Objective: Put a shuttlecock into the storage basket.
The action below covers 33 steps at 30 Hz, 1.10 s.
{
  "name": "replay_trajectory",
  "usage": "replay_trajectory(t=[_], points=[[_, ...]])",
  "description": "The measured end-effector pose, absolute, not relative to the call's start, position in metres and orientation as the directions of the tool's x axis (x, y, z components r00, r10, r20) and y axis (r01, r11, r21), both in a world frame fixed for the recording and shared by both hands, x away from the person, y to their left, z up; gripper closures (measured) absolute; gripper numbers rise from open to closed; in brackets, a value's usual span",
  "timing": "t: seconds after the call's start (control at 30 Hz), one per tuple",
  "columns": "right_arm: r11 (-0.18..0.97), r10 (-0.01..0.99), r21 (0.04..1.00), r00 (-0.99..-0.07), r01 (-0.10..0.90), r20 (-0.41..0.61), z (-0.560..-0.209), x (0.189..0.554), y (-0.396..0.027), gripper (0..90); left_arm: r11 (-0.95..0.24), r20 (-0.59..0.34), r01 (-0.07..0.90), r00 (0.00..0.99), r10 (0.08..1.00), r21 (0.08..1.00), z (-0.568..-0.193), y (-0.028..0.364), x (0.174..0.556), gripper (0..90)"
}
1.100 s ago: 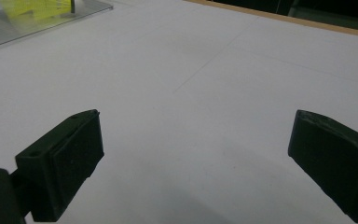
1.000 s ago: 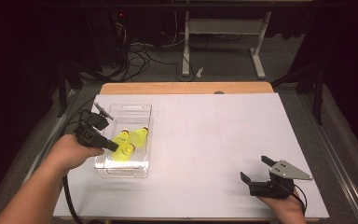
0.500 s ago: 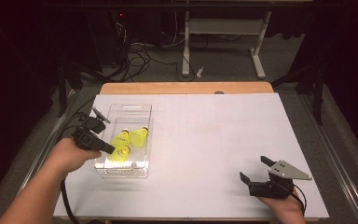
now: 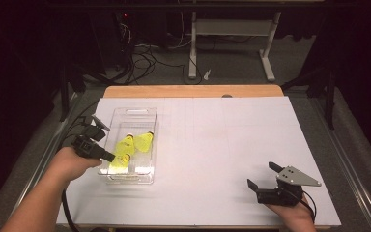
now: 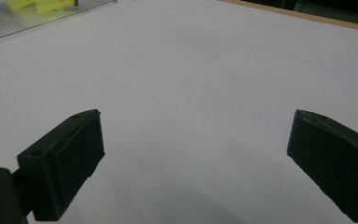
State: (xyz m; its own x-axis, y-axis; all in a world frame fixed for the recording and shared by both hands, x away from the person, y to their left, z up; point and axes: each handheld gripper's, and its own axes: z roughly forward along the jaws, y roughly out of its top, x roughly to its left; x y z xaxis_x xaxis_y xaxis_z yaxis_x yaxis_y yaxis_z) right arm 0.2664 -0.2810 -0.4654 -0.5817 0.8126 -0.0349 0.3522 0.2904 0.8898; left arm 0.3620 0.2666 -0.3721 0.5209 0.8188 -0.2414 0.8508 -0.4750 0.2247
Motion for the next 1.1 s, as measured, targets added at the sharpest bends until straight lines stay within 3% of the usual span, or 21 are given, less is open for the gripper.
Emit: replay_trajectory(t=[0.43,1.1], points=[[0.306,0.798,0.887,-0.601,0.347,-0.040,-0.466,0.266,-0.274,4.6,-0.446,-0.248,0.874,0.483,0.840,0.193,-0.385,0.270,0.362,89.4],[0.307,0.798,0.887,-0.601,0.346,-0.042,-0.466,0.266,-0.275,5.3,-0.438,-0.258,0.870,0.487,0.835,0.226,-0.386,0.267,0.363,89.4]])
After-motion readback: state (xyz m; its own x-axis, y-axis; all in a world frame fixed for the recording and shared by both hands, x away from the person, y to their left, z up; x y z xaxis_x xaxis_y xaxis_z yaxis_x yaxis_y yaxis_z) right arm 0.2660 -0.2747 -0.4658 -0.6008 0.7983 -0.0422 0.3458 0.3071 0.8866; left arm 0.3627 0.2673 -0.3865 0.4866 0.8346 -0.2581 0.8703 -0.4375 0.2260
